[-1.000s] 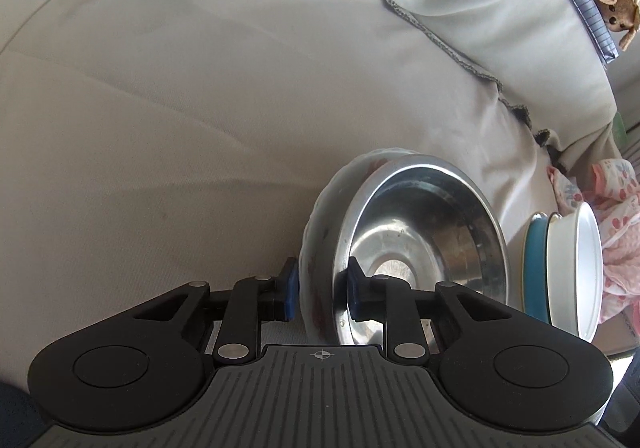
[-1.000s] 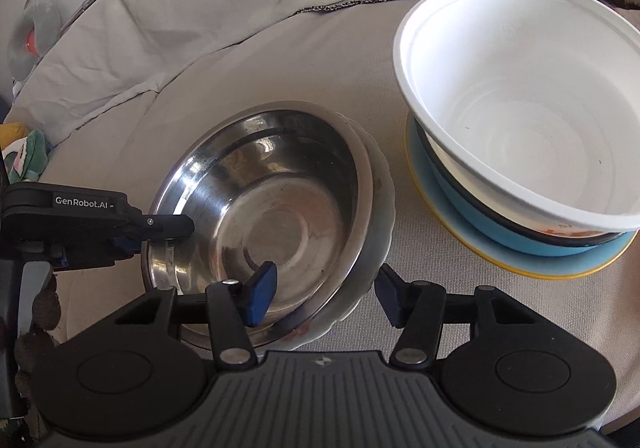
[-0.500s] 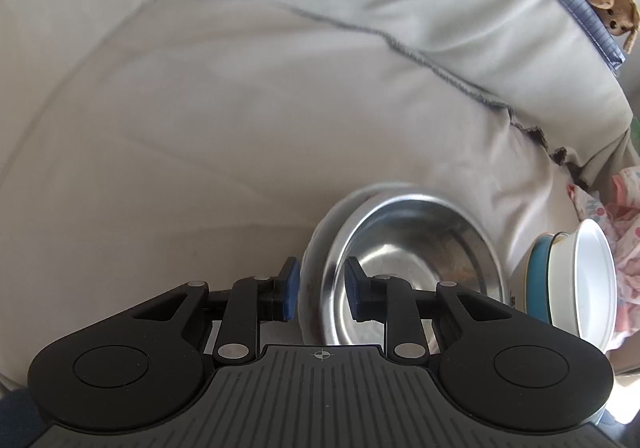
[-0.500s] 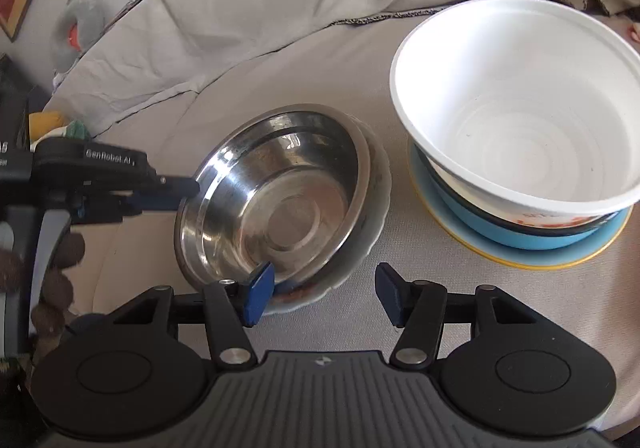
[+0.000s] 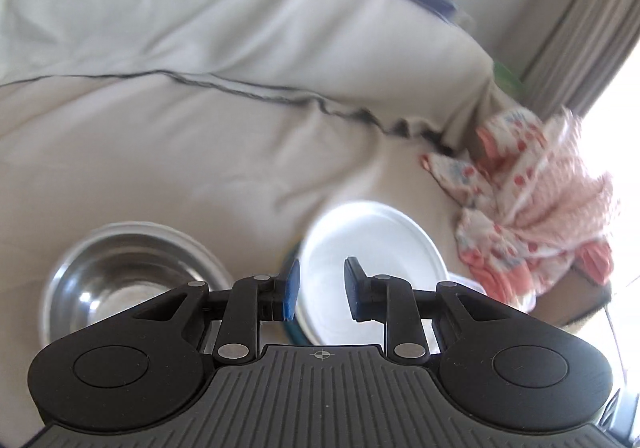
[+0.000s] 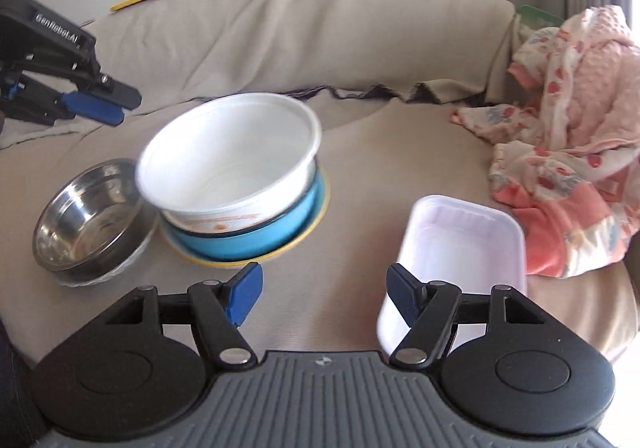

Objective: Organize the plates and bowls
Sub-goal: 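Lower the white printed bowl into the blue bowl with the right tool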

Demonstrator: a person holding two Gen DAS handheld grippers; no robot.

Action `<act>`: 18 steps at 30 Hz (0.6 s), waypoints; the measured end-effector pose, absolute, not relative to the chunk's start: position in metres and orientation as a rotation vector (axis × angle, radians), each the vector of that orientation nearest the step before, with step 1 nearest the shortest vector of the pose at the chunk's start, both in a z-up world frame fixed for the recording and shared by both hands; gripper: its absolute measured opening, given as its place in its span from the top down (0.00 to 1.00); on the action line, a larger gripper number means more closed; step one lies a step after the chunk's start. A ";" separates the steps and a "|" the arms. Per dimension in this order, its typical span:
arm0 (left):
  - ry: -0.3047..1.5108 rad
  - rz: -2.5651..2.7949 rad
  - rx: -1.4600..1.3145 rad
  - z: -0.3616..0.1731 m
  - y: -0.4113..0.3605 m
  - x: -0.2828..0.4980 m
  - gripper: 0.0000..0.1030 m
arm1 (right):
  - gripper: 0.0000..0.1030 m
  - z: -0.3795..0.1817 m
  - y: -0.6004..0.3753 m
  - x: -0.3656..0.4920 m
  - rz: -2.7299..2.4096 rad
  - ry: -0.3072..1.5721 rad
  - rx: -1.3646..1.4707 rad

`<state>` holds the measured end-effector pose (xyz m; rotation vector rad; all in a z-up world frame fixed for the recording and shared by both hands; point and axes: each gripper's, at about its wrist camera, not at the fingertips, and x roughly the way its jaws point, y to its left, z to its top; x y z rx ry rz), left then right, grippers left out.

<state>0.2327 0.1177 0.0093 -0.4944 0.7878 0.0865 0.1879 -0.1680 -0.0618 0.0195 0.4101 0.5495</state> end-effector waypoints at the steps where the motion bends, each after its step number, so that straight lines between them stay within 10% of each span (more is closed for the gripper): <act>1: 0.802 0.085 -0.482 0.007 0.112 0.236 0.74 | 0.30 -0.061 -0.177 0.192 0.543 0.409 0.047; 18: 0.882 0.081 -0.631 -0.026 0.157 0.244 0.74 | 0.26 -0.029 -0.140 0.258 0.745 0.529 0.336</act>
